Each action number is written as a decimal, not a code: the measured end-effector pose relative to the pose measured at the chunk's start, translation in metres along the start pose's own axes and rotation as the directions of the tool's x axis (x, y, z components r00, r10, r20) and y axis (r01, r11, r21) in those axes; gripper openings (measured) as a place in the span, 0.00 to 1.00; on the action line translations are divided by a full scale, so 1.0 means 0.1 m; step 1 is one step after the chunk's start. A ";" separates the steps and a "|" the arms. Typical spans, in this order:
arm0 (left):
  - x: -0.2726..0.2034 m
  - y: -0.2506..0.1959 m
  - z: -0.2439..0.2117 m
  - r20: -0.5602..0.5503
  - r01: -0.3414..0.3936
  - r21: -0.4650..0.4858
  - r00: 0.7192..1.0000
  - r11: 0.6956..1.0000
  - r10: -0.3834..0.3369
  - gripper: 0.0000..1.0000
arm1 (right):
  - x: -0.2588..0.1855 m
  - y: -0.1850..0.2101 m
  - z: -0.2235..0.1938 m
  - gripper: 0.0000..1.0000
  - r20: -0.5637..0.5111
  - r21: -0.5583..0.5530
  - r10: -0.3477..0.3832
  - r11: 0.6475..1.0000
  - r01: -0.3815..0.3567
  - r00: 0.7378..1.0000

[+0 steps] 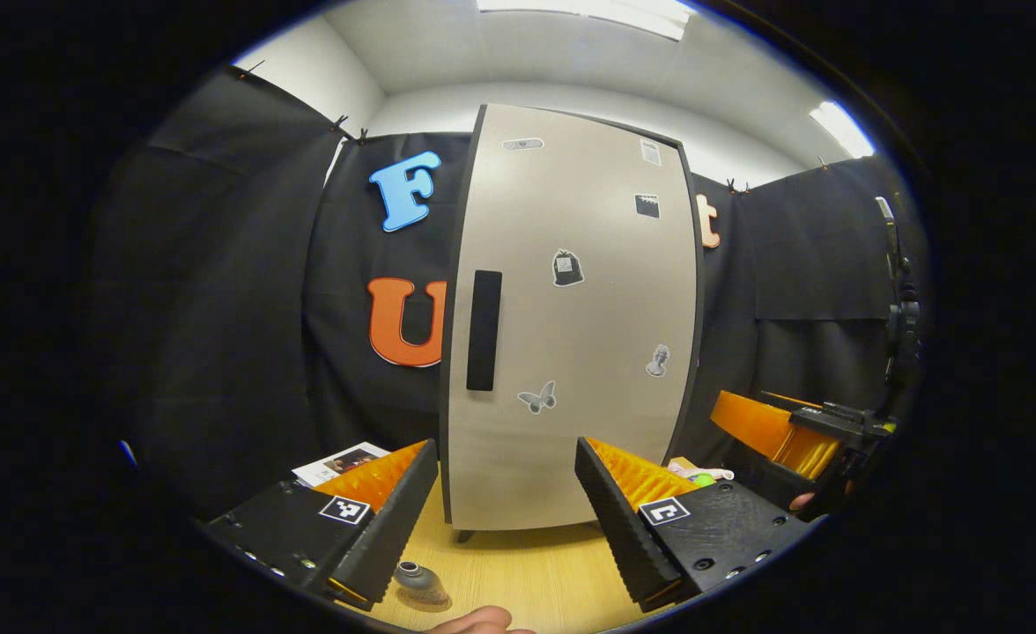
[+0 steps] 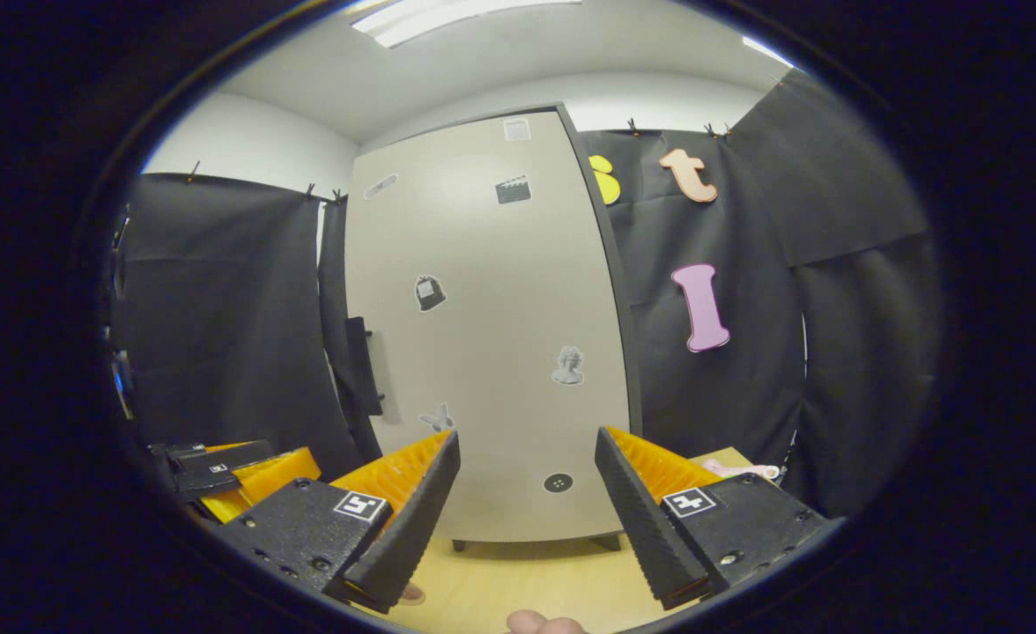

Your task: Open the cabinet door with the right hand, grasp the bottle in the cabinet with the left hand and place it on the coaster, then close the cabinet door with the right hand.

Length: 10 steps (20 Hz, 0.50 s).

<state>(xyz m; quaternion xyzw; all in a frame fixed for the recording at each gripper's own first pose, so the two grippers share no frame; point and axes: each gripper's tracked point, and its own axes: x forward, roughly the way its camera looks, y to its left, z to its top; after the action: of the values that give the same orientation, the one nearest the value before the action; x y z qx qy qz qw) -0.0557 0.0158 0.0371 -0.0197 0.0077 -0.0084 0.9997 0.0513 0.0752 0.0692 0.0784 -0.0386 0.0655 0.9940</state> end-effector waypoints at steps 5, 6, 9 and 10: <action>-0.04 0.07 -0.01 -0.002 -0.023 0.001 1.000 1.000 0.023 0.95 | -0.07 -0.02 0.01 0.94 0.000 0.031 -0.006 1.000 0.006 1.000; -0.04 0.08 0.01 -0.002 -0.025 -0.002 1.000 1.000 0.025 0.95 | -0.09 -0.03 0.02 0.94 0.002 0.031 -0.010 0.999 0.010 1.000; -0.08 0.08 0.06 0.008 -0.023 0.002 1.000 1.000 0.023 0.95 | -0.11 -0.05 0.02 0.99 -0.004 0.022 -0.019 1.000 0.019 1.000; -0.08 0.08 0.06 0.013 -0.023 0.004 1.000 1.000 0.023 0.95 | -0.12 -0.04 0.02 0.99 -0.007 0.020 -0.019 1.000 0.019 1.000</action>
<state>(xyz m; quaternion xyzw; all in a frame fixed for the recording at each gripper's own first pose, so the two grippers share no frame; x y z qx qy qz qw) -0.0632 0.0244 0.0430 -0.0178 0.0016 0.0031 0.9998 0.0403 0.0692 0.0694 0.0883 -0.0336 0.0565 0.9939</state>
